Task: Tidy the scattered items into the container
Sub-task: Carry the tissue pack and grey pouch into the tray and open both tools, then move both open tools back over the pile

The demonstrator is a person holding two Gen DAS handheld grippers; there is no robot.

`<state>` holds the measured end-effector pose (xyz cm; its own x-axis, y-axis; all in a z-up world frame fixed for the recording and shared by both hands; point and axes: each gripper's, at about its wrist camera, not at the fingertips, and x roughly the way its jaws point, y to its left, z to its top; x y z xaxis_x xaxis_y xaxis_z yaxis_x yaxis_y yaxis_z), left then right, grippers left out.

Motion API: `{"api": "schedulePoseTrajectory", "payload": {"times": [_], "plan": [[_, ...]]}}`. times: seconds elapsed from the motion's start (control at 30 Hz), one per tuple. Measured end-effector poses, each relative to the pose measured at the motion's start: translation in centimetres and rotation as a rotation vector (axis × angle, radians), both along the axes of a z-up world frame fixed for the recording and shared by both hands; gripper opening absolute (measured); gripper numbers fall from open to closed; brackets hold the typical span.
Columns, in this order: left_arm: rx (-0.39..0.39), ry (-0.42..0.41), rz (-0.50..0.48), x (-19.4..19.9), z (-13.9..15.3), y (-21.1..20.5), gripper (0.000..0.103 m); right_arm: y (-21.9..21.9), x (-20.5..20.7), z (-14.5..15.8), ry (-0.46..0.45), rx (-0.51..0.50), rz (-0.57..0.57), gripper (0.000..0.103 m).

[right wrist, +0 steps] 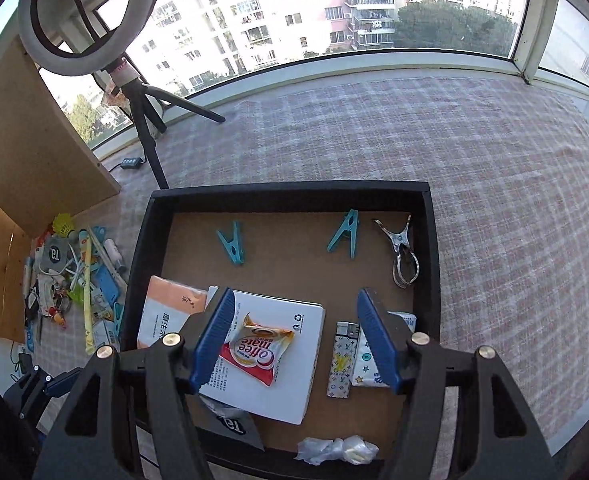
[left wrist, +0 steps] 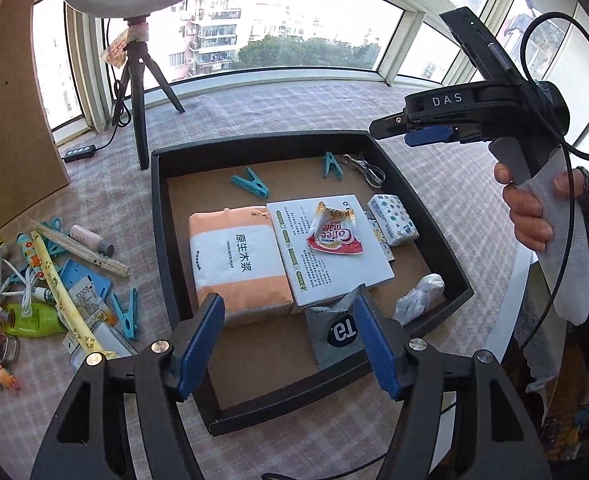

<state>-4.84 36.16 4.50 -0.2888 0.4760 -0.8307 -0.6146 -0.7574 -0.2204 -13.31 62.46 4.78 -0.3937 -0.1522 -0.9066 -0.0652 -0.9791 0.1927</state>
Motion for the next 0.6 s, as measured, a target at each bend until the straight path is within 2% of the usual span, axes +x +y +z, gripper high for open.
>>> {"api": "schedulePoseTrajectory", "payload": {"times": [0.23, 0.6], "plan": [[-0.013, -0.007, 0.152, -2.5, -0.7, -5.5, 0.062, -6.4, -1.2, 0.1, -0.001, -0.031, 0.137, 0.063], [-0.091, -0.025, 0.433, -8.3, -3.3, -17.3, 0.051, -20.9, -3.7, -1.7, -0.068, -0.113, 0.388, 0.062]]}}
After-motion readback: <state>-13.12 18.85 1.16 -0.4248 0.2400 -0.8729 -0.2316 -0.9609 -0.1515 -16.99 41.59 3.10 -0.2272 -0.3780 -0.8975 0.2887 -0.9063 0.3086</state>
